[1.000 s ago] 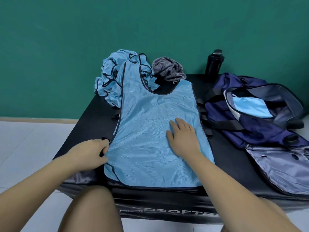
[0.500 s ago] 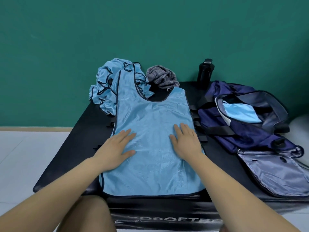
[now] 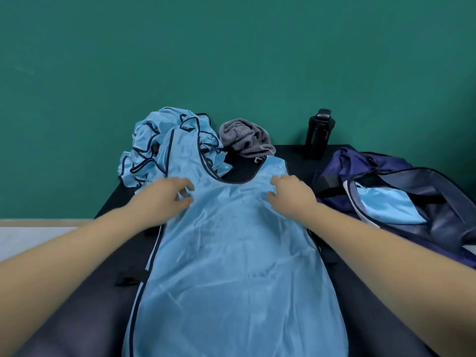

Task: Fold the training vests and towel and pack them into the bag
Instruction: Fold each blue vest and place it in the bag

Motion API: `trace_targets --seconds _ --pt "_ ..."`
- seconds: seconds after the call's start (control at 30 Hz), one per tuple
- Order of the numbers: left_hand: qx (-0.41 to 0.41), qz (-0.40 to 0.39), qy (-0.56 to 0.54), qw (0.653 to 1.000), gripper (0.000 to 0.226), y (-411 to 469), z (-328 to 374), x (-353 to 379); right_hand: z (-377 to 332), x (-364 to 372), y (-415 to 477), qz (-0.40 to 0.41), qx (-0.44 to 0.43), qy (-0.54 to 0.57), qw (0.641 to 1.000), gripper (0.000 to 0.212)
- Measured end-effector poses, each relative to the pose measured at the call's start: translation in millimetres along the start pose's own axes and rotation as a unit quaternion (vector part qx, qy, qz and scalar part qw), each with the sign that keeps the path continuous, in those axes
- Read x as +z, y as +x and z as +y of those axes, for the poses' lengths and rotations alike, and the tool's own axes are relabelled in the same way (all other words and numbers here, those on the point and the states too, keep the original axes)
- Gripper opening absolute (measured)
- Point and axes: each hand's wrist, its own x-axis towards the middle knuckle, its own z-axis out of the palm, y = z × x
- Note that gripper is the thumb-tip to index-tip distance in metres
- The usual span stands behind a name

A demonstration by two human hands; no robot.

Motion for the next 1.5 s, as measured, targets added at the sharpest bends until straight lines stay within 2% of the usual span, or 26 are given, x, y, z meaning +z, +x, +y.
trace_targets --seconds 0.13,0.33,0.47,0.6,0.73,0.83,0.93,1.0,1.27,1.4,1.5 --pt "-0.002 0.064 0.002 0.998 0.019 67.0 -13.6 -17.6 22.8 -4.7 72.3 -0.026 0.030 0.048 0.998 0.043" --pt "0.011 0.164 0.023 0.986 0.015 144.9 -42.4 -27.2 45.8 11.3 152.5 -0.022 0.063 0.082 0.994 0.045" --pt "0.011 0.156 0.048 0.987 0.016 174.6 -58.5 -29.5 53.5 21.5 185.0 -0.020 0.076 0.084 0.993 0.054" --pt "-0.019 0.159 0.107 0.981 0.025 189.2 -70.5 -31.8 62.3 36.0 198.1 -0.013 0.071 0.089 0.993 0.050" --pt "-0.054 0.114 0.146 0.981 0.033 199.3 -76.8 -34.5 70.4 47.7 199.2 0.001 0.075 0.102 0.992 0.056" --pt "-0.059 0.112 0.160 0.979 0.031 202.3 -78.1 -34.4 72.0 51.7 198.9 0.018 0.075 0.095 0.993 0.048" --pt "-0.064 0.126 0.160 0.977 0.014 200.3 -75.7 -35.9 70.4 48.5 195.3 0.048 0.067 0.088 0.993 0.021" --pt "-0.067 0.143 0.150 0.976 0.010 193.3 -71.6 -38.5 68.6 40.1 187.7 0.059 0.068 0.105 0.990 0.013" --pt "-0.039 0.159 0.046 0.985 0.009 116.0 -34.1 -72.6 57.6 -19.4 117.4 0.100 -0.016 0.160 0.982 0.005" --pt "-0.012 0.154 0.016 0.988 0.007 61.9 -4.4 -94.6 45.4 -60.5 61.5 0.110 -0.049 0.171 0.978 0.013" --pt "0.008 0.151 -0.004 0.988 0.008 17.2 18.0 -109.9 40.5 -86.7 16.1 0.121 -0.070 0.192 0.971 0.010"
